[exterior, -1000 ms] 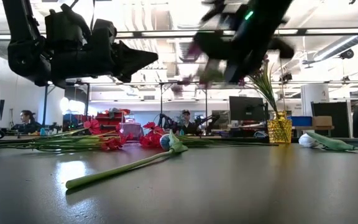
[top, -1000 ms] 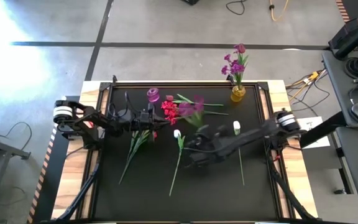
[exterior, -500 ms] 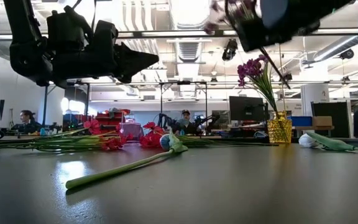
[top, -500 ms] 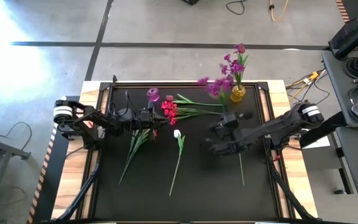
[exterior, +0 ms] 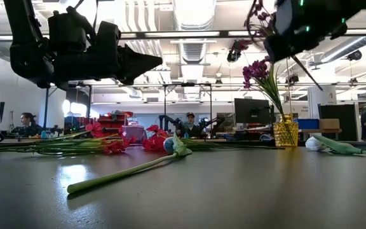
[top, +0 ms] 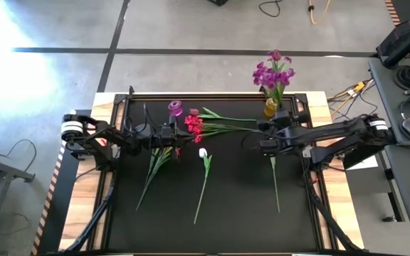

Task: Sort flowers into vase by color
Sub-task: Put the purple flowers into the yellow vase

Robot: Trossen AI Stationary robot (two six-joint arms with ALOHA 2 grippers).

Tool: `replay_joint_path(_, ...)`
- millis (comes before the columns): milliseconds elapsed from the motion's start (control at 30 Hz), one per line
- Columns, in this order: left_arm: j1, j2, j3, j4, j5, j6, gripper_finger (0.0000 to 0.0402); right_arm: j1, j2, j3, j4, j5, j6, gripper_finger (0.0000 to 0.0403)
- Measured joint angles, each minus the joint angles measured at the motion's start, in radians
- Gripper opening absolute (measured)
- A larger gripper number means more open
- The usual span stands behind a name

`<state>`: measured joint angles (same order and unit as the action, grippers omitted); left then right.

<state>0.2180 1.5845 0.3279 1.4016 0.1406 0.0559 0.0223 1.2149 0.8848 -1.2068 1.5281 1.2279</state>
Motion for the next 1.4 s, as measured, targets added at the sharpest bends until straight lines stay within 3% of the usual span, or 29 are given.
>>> replay_joint_path(133, 0.000, 0.000, 0.000, 0.000, -0.001, 0.015, 0.0000, 0.012, -0.037, 0.064, 0.040, -0.192, -0.158, 0.0017)
replay_joint_path(233, 0.000, 0.000, 0.000, 0.000, -0.001, 0.022, 0.0000, -0.003, -0.060, 0.099, 0.177, -0.444, -0.402, 0.0017)
replay_joint_path(400, 0.000, 0.000, 0.000, 0.000, -0.001, 0.035, 0.0000, -0.120, -0.080, 0.096, 0.556, -0.964, -0.891, 0.0017)
replay_joint_path(467, 0.000, 0.000, 0.000, 0.000, -0.001, 0.035, 0.0000, -0.181, -0.070, 0.094, 0.667, -1.114, -1.039, 0.0017)
replay_joint_path(533, 0.000, 0.000, 0.000, -0.003, -0.001, 0.035, 0.0000, -0.242, -0.046, 0.090, 0.756, -1.197, -1.177, 0.0017)
replay_joint_path(700, 0.000, 0.000, -0.001, -0.022, -0.001, 0.033, 0.0000, -0.355, 0.025, 0.057, 1.034, -1.208, -1.429, 0.0017)
replay_joint_path(867, 0.000, 0.000, -0.001, -0.032, -0.001, 0.033, 0.0000, -0.384, 0.040, -0.025, 1.286, -1.075, -1.566, 0.0015)
replay_joint_path(1100, 0.000, 0.000, -0.001, -0.051, -0.001, 0.033, 0.0000, -0.383, -0.036, -0.270, 1.688, -0.929, -1.671, 0.0012)
replay_joint_path(1400, 0.000, 0.000, -0.001, -0.051, -0.001, 0.035, 0.0000, -0.383, -0.067, -0.582, 2.383, -0.812, -1.872, 0.0012)
